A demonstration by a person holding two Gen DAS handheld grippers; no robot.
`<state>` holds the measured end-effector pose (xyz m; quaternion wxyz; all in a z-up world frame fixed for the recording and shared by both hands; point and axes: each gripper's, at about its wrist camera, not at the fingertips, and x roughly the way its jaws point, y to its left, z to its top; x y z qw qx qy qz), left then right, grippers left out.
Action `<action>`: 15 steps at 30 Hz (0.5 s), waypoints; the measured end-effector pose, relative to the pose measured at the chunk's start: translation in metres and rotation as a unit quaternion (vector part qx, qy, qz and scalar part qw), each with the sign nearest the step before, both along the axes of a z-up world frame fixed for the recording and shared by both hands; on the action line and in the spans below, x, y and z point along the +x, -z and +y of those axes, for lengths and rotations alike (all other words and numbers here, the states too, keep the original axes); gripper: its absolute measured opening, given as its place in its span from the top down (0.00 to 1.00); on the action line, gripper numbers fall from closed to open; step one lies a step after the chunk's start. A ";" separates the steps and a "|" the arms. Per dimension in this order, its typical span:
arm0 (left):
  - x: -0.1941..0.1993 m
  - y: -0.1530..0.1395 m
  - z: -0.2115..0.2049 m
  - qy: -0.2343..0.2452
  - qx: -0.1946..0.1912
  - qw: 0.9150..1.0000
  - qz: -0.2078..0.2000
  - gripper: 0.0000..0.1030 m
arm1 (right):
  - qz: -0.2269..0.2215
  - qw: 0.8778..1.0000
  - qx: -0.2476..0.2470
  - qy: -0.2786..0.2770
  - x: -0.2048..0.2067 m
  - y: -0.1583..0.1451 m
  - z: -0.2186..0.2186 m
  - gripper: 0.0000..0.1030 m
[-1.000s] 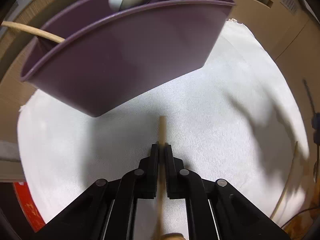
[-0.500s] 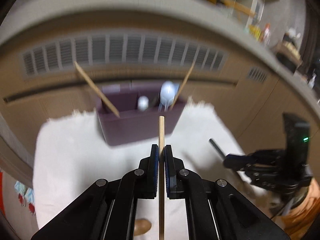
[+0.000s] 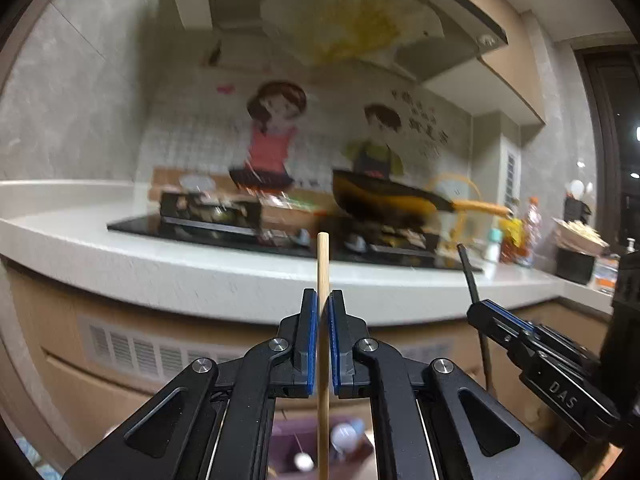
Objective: Organize utensils
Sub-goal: 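Carry both utensils over the purple holder and lower them into it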
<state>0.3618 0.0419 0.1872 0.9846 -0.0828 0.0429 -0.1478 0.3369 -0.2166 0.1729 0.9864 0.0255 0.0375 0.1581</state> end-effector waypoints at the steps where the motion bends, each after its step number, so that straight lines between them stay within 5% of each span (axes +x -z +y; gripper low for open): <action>1: 0.005 0.003 0.003 -0.007 -0.002 1.000 -0.011 0.95 | -0.011 1.000 -0.002 0.010 0.006 0.004 0.006 0.89; 4: 0.025 0.022 0.001 -0.035 0.006 0.999 -0.038 0.95 | -0.017 0.999 -0.017 0.024 0.025 0.022 0.019 0.89; 15: 0.076 0.087 -0.006 -0.074 0.040 0.996 -0.029 0.95 | 0.053 0.997 -0.056 0.007 0.098 0.093 0.036 0.89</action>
